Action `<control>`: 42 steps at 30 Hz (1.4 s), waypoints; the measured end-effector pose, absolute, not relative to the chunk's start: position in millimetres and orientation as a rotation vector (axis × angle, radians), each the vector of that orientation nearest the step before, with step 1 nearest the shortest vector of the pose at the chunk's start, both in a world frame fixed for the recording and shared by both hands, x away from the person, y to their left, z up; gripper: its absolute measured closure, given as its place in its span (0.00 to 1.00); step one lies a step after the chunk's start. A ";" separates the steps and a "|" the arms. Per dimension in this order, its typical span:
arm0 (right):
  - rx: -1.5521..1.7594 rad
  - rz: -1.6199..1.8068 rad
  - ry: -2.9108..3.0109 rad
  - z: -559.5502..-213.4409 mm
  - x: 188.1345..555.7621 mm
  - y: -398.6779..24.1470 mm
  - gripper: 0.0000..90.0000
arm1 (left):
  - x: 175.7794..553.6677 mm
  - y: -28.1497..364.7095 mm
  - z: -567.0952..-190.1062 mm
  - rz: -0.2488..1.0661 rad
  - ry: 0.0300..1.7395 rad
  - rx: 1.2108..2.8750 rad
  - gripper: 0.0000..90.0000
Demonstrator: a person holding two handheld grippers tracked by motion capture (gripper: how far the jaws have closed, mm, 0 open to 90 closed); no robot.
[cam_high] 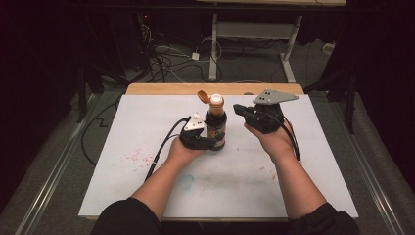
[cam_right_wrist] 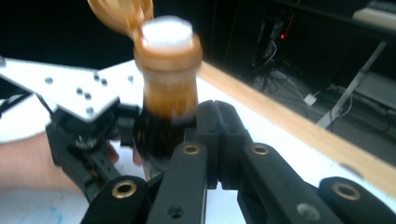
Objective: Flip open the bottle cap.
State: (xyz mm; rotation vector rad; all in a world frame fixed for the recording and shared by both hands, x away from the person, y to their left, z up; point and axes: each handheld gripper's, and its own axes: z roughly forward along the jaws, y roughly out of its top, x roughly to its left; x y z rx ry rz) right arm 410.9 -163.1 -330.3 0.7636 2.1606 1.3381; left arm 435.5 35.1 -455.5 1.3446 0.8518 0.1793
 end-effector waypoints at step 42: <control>1.115 1.162 2.217 -479.8 381.0 -223.5 0.01 | 405.7 87.4 -484.3 0.116 1.055 1.397 0.12</control>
